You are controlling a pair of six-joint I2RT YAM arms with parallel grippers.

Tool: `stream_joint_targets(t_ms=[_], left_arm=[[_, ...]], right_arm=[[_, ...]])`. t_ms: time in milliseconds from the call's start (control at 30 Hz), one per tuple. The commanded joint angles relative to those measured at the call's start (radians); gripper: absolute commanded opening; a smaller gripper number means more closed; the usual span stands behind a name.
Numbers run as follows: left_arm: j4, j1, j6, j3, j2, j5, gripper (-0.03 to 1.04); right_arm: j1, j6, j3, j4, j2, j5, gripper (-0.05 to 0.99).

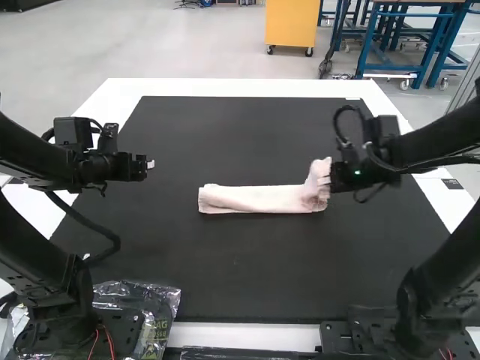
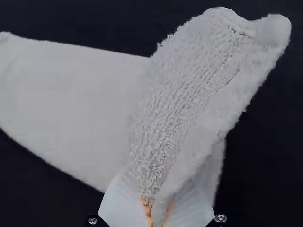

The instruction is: Fold the towel.

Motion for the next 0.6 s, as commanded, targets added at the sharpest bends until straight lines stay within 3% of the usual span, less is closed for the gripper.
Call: stream_joint_targets(t_ms=[0, 300, 567], left_arm=[[0.012, 0.002, 0.001, 0.021, -0.026, 0.007, 0.97], [0.046, 0.002, 0.001, -0.030, -0.024, 0.009, 0.97], [0.081, 0.002, 0.001, -0.063, -0.026, 0.009, 0.97]], right_arm=[[0.106, 0.091, 0.018, 0.049, -0.010, -0.006, -0.02], [0.325, 0.189, 0.068, 0.138, 0.072, 0.020, -0.02], [0.440, 0.191, 0.166, 0.155, 0.186, 0.038, -0.02]])
